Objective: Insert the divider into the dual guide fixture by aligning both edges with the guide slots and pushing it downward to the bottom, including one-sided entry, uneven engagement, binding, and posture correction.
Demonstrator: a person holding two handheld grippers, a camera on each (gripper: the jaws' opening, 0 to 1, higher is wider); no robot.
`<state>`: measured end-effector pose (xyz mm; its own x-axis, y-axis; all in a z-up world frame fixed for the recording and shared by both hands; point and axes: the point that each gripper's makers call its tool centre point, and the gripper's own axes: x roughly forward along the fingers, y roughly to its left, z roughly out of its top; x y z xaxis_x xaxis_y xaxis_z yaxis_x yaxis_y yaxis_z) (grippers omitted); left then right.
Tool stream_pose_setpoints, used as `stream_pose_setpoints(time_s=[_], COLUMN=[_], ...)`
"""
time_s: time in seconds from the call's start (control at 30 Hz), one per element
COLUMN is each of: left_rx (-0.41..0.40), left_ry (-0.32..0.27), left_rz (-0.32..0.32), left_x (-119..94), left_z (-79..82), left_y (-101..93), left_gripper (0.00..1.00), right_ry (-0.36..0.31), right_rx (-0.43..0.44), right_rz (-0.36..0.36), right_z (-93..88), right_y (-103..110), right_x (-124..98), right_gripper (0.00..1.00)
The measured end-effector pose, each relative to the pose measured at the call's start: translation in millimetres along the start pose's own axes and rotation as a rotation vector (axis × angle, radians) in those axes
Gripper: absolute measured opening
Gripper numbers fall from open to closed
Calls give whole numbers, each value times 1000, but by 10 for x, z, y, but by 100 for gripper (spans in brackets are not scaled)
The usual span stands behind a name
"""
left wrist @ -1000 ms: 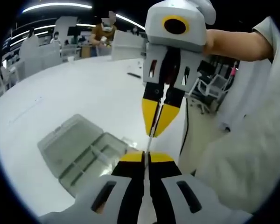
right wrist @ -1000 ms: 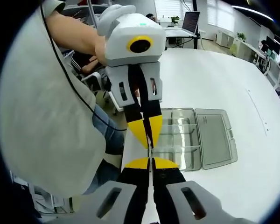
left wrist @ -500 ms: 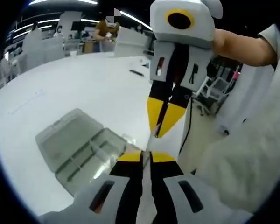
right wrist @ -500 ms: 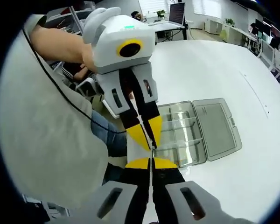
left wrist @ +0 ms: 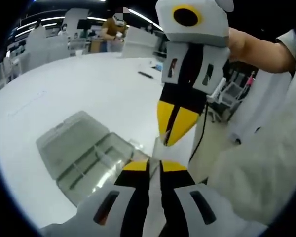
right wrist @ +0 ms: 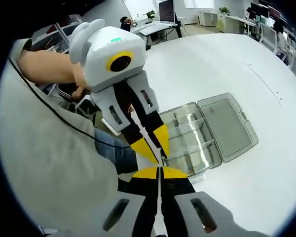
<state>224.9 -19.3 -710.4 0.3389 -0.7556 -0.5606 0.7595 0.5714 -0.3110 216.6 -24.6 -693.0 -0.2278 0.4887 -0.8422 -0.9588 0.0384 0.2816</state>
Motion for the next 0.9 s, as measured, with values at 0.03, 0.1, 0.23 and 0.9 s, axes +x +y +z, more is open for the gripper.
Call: stream_pose_setpoints(time_s=[0.03, 0.1, 0.23, 0.9], left_rx=[-3, -2, -8, -29], left_ry=[2, 3, 1, -9], left_rz=[0, 0, 4, 33], left_x=[2, 11, 17, -17], left_z=[-3, -6, -14, -44], left_y=[-2, -5, -3, 40], left_gripper=[4, 5, 5, 7], right_ry=[1, 10, 10, -7], right_rx=[-1, 1, 17, 1], right_rz=[0, -3, -4, -17], right_z=[-3, -12, -12, 103], right_y=[1, 0, -5, 9], right_x=[2, 5, 6, 26], right_gripper=[0, 0, 0, 0])
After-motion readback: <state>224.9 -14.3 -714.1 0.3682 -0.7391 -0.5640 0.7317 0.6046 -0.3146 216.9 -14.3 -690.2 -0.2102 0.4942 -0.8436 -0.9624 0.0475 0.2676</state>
